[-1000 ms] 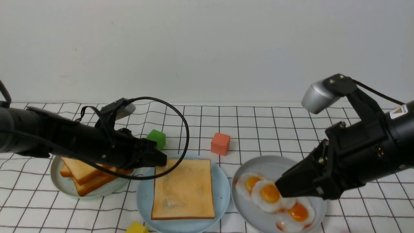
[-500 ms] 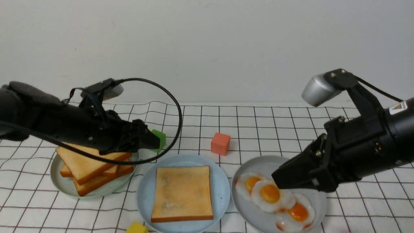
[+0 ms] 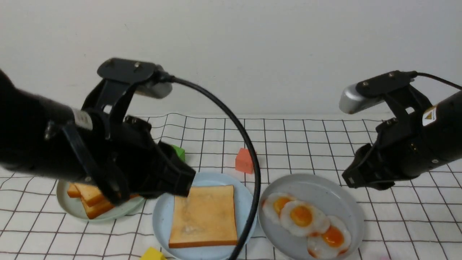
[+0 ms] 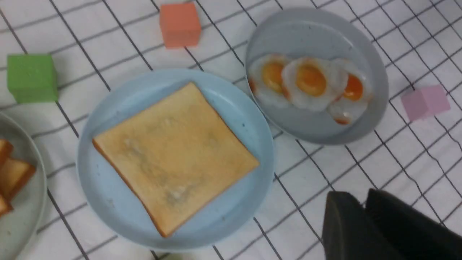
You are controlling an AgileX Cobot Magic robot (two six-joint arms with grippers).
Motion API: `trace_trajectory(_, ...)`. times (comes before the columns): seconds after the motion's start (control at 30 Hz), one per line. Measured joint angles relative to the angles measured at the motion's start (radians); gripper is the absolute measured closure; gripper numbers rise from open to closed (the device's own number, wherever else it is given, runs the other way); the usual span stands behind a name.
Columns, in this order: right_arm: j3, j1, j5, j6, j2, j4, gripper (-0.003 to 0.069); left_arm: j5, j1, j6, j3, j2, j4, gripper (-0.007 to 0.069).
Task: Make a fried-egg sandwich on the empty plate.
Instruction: Use the right arm to grab a fried egg
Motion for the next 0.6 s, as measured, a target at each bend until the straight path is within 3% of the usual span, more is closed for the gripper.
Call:
trace_trajectory(0.07,-0.052,0.000,0.060,-0.038,0.076,-0.056,0.0418,-0.001,-0.040,-0.080,0.055,-0.065,0.056,0.0638)
trace_trajectory(0.17,-0.094,0.000,0.081,-0.092,0.149,-0.068,0.0418,-0.004,-0.061,-0.110,0.097,-0.129,0.081,0.0638)
trace_trajectory(0.37,-0.134,0.000,-0.059,-0.310,0.326,0.004,0.0418,-0.026,-0.085,-0.130,0.165,-0.295,0.087,0.0638)
trace_trajectory(0.6,-0.135,0.000,-0.147,-0.416,0.432,0.109,0.0418,0.018,-0.086,-0.133,0.174,-0.339,0.091,0.0638)
